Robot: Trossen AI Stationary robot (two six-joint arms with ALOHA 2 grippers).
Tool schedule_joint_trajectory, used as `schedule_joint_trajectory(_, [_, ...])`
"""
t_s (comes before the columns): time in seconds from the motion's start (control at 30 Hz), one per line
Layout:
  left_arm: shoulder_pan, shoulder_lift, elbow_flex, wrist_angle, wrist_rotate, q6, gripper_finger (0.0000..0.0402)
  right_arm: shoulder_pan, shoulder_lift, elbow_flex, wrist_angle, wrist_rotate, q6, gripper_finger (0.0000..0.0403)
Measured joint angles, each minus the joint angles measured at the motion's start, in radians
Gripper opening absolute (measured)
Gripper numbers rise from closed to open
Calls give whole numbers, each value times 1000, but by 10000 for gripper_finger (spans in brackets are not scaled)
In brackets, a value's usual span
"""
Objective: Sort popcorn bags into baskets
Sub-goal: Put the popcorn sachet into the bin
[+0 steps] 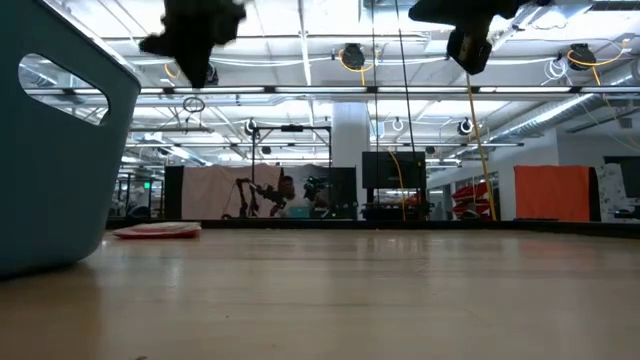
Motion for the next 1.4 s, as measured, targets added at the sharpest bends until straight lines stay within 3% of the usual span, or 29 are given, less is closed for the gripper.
schedule_joint_trajectory(0.1, [128, 1, -121, 64, 89, 21, 34, -46, 0, 0, 6, -35, -1, 0])
schedule_joint_trajectory(0.2, [205, -1, -213, 104, 148, 53, 52, -116, 0, 0, 7, -142, 44, 0])
schedule_joint_trajectory(0.33, [250, 1, -319, 152, 138, 42, 99, -201, 0, 0, 6, -259, 78, 0])
schedule_joint_trajectory(0.57, [279, 0, -472, 295, 53, 36, 203, -338, 4, 0, 2, -269, 69, 0])
schedule_joint_trajectory(0.77, [321, -1, -613, 433, 70, -3, 250, -424, 4, 0, 0, -316, 37, 0])
schedule_joint_trajectory(1.03, [304, -1, -743, 650, 102, -42, 228, -487, 4, 0, -2, -340, -90, 0])
schedule_joint_trajectory(1.4, [159, -1, -808, 859, 210, 5, 167, -550, 4, 0, -35, -339, -146, 0])
